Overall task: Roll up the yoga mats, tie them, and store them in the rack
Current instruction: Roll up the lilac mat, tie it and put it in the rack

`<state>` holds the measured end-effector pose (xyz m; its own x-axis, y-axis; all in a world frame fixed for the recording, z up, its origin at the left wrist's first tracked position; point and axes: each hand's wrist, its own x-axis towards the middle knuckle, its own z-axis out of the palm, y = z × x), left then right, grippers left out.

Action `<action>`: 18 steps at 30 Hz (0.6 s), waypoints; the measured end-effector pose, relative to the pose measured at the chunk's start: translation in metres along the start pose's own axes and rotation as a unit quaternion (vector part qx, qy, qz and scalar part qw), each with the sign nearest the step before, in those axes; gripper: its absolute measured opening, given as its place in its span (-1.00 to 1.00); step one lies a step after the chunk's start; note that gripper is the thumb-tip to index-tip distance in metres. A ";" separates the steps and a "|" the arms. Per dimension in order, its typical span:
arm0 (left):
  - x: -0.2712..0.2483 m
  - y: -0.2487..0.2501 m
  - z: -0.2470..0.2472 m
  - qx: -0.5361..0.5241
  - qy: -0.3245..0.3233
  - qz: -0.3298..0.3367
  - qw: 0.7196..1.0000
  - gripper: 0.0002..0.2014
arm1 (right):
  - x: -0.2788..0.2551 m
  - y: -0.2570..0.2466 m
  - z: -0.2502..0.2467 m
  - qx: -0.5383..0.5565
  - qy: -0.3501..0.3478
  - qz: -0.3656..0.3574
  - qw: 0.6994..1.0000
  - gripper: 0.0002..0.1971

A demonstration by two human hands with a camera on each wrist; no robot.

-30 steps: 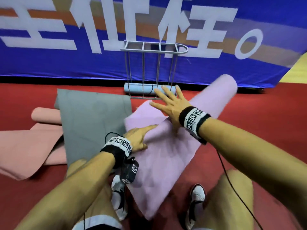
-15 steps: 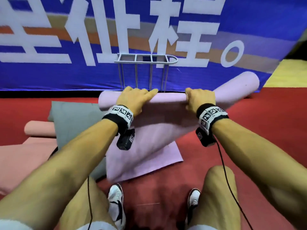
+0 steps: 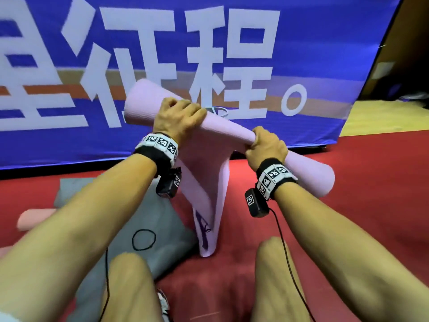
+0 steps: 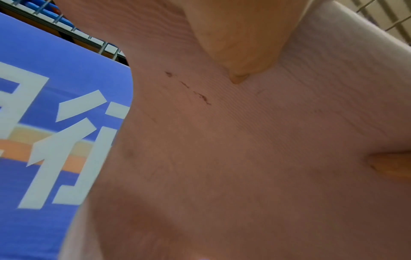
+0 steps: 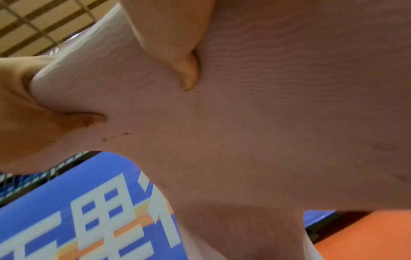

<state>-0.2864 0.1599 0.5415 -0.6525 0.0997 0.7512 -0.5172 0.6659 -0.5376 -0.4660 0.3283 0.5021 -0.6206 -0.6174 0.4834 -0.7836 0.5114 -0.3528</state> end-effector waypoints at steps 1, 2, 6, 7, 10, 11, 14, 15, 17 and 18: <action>-0.020 0.003 -0.001 -0.004 -0.006 -0.009 1.000 -0.75 | -0.008 -0.001 0.008 -0.010 -0.012 -0.015 1.000 -0.77; -0.037 0.008 -0.002 -0.013 -0.034 -0.019 0.999 -0.71 | -0.016 0.000 0.016 -0.019 -0.024 -0.028 0.999 -0.76; -0.100 0.032 -0.014 -0.062 -0.277 -0.059 0.957 -0.26 | -0.054 0.008 0.051 -0.100 -0.096 -0.100 0.985 -0.65; -0.111 0.041 -0.019 -0.068 -0.341 -0.068 0.935 -0.22 | -0.061 0.011 0.055 -0.128 -0.116 -0.120 0.978 -0.63; -0.149 0.067 -0.028 -0.077 -0.466 -0.079 0.878 -0.27 | -0.080 0.015 0.067 -0.190 -0.180 -0.185 0.947 -0.53; -0.163 0.075 -0.029 -0.083 -0.493 -0.083 0.862 -0.28 | -0.088 0.016 0.071 -0.196 -0.207 -0.203 0.937 -0.49; -0.196 0.091 -0.034 -0.094 -0.540 -0.077 0.833 -0.27 | -0.110 0.024 0.084 -0.193 -0.305 -0.227 0.905 -0.39; -0.202 0.096 -0.037 -0.100 -0.547 -0.069 0.828 -0.26 | -0.114 0.027 0.086 -0.191 -0.338 -0.220 0.895 -0.34; -0.210 0.108 -0.044 -0.139 -0.568 -0.064 0.808 -0.16 | -0.120 0.037 0.095 -0.185 -0.394 -0.194 0.879 -0.21; -0.210 0.113 -0.048 -0.172 -0.585 -0.077 0.789 -0.09 | -0.122 0.042 0.098 -0.174 -0.418 -0.180 0.874 -0.10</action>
<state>-0.1816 0.2499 0.3416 -0.7655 -0.6185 -0.1777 -0.5906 0.7849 -0.1874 -0.4266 0.3668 0.3500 -0.2545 -0.9222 -0.2913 -0.9662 0.2551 0.0364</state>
